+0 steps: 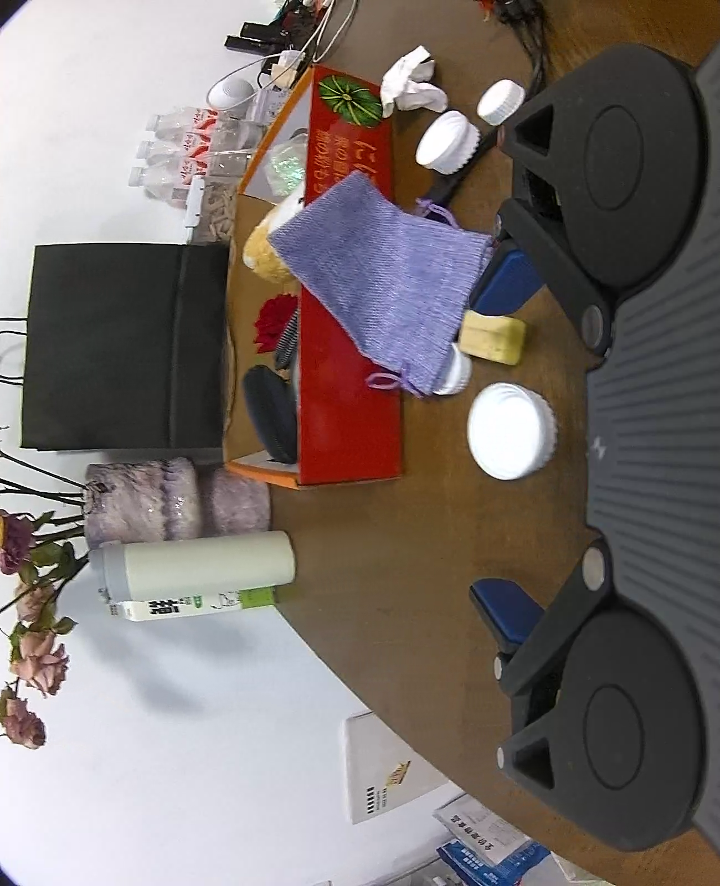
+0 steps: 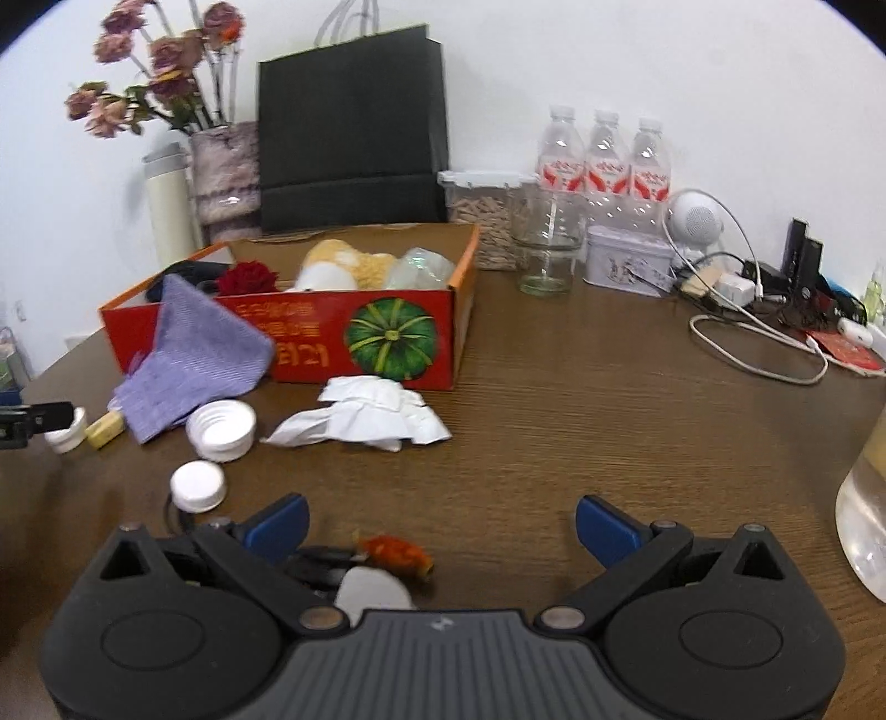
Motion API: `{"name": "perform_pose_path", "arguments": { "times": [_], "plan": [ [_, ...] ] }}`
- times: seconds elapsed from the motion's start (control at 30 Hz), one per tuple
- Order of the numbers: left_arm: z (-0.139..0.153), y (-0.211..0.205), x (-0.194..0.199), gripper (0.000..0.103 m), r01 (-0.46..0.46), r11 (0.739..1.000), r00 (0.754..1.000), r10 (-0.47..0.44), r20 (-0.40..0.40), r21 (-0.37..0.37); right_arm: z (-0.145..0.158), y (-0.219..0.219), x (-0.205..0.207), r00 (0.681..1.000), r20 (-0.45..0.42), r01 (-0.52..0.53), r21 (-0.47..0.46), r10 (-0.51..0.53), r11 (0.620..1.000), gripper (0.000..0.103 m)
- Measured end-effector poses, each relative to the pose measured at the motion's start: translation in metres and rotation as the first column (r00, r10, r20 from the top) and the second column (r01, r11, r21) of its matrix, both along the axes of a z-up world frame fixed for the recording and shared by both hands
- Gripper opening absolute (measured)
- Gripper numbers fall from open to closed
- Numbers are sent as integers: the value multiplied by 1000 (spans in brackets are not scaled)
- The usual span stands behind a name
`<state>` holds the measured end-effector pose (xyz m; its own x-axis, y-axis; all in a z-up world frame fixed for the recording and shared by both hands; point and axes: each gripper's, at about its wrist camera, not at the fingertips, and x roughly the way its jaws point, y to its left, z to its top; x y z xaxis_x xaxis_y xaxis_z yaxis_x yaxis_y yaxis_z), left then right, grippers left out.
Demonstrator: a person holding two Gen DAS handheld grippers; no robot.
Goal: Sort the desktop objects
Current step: 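Withdraw both grippers from the box back over the table, then grasp the white bottle cap with the left gripper while the right grasps another white cap, then carry both white caps into the cardboard box and release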
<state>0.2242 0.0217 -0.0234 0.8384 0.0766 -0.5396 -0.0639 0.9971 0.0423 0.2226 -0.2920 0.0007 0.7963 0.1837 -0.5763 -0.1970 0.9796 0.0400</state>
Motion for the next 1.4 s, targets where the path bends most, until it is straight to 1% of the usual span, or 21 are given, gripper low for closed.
{"name": "perform_pose_path", "arguments": {
  "times": [0.07,0.17,0.2,0.23,0.37,0.43,0.47,0.53,0.57,0.6,0.63,0.67,0.7,0.73,0.77,0.9,1.0,1.1,1.27,1.4],
  "plan": [
    [-1,5,-1,103,-6,1000,1000,6,-7,-12,-1,2,-10,1000,9,-19,-9,19,1000,101],
    [-1,11,1,103,-17,999,1000,16,-19,-34,-5,5,-19,999,-8,-32,-20,32,999,88],
    [-1,11,2,103,-18,999,1000,17,-24,-37,-6,5,-21,999,-17,-36,-19,36,999,82],
    [-2,12,3,103,-18,999,999,17,-29,-41,-6,5,-23,999,-24,-42,-17,42,999,78],
    [-4,11,5,103,-4,999,999,2,-42,-44,-9,3,-29,998,-43,-41,-12,40,999,72],
    [-6,10,7,103,7,999,999,-9,-48,-46,-10,1,-32,999,-41,-29,-12,28,1000,65],
    [-7,9,8,101,9,999,998,-11,-54,-48,-10,1,-33,999,-39,-23,-10,22,1000,62],
    [-11,10,13,95,12,998,997,-16,-73,-54,-9,-2,-34,999,-34,-14,-2,14,1000,50],
    [-13,10,16,89,14,998,996,-20,-89,-60,-9,-3,-34,999,-32,-13,0,13,1000,46],
    [-14,11,17,86,14,998,995,-20,-98,-64,-9,-3,-34,999,-30,-14,0,14,1000,38],
    [-13,11,17,83,14,998,996,-19,-90,-59,-9,-2,-34,999,-28,-16,-2,16,1000,32],
    [-13,11,17,75,15,998,996,-20,-88,-60,-9,-2,-34,999,-27,-18,-4,18,1000,29],
    [-13,10,16,61,13,998,996,-18,-83,-54,-9,-1,-34,999,-26,-20,-4,19,1000,23],
    [-12,10,15,52,15,998,997,-19,-76,-54,-8,-1,-34,999,-26,-20,-2,19,1000,23],
    [-12,10,14,41,17,998,997,-21,-71,-55,-8,-1,-34,999,-25,-20,-1,20,1000,23],
    [-10,10,12,40,32,997,997,-37,-68,-72,-8,0,-36,1000,-19,-16,1,16,1000,21],
    [-7,9,8,40,28,997,999,-32,-44,-76,-6,1,-39,1000,0,-10,3,10,1000,21],
    [0,10,1,40,21,997,1000,-21,3,-75,-4,4,-42,999,33,-5,4,5,1000,21],
    [15,7,-8,40,22,997,996,-15,93,-77,4,8,-40,997,69,-18,32,15,999,21],
    [27,6,-8,40,33,994,990,-19,138,-100,14,18,-30,994,100,-47,48,42,998,21]
  ]
}}
